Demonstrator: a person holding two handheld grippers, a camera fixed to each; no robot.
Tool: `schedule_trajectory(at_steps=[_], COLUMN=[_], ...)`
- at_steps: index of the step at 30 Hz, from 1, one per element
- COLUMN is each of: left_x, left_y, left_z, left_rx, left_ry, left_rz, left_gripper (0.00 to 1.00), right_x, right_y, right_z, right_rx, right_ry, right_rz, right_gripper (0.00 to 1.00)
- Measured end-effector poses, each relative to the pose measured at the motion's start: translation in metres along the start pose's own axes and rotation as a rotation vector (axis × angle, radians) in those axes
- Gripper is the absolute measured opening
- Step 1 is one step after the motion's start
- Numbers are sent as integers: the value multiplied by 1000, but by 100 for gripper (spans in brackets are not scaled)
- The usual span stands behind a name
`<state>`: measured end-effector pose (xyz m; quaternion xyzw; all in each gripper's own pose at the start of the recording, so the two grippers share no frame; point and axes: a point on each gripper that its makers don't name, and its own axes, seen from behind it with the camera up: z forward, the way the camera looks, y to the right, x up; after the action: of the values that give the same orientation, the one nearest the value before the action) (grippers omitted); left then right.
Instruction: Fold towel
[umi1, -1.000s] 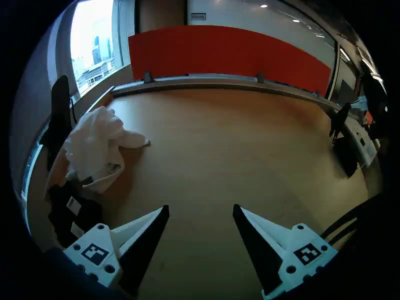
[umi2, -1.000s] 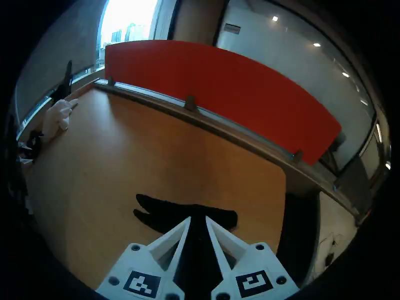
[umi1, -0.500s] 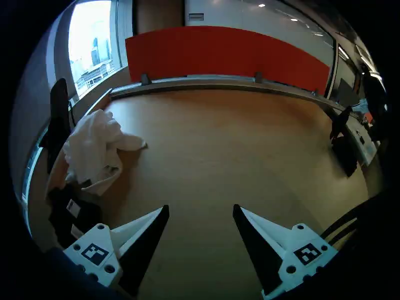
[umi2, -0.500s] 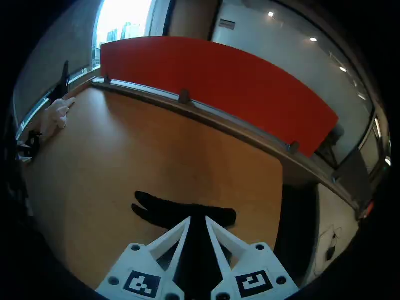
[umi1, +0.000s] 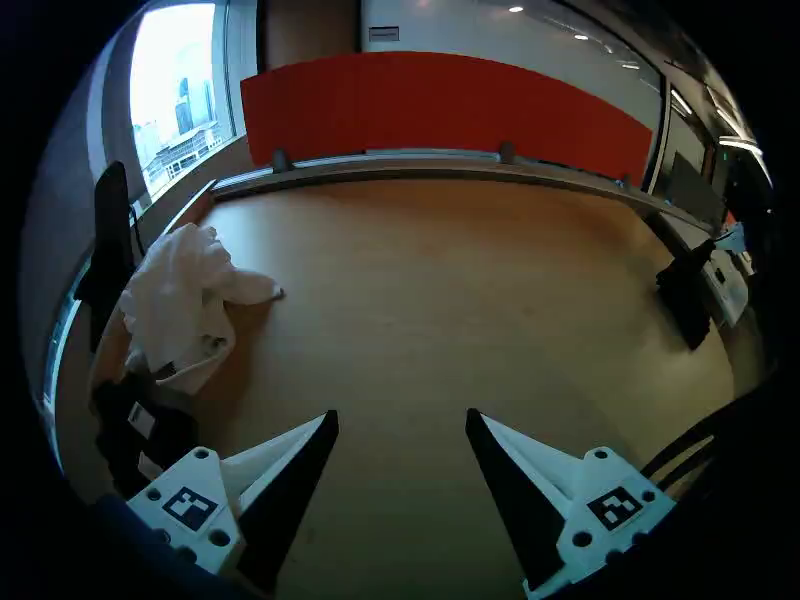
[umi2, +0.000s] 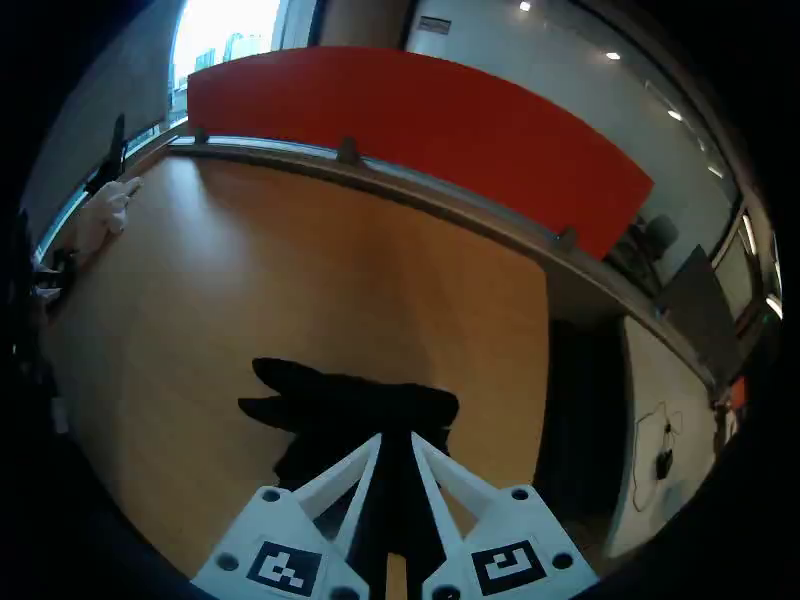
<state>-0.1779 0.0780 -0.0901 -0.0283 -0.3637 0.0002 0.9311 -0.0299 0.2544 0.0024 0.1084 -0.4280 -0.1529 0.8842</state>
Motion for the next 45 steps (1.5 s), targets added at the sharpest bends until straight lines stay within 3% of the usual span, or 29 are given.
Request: schedule_trajectory(at_steps=[14,37,45], left_x=[-4,-12,-12], left_y=[-4,-15,-16], left_z=[-4,-10,-10], left_rx=[2,26,27], left_ry=[-3,-10,-13], left_rz=[8,19,19], left_gripper=[95,95,95], right_x=[-75,-127,-143], right_y=[-4,2,3], right_z=[1,23,31], right_rx=[-23,-93,-109], right_ry=[-104,-227,-252], right_rz=[54,131,198], right_gripper=[5,6,6])
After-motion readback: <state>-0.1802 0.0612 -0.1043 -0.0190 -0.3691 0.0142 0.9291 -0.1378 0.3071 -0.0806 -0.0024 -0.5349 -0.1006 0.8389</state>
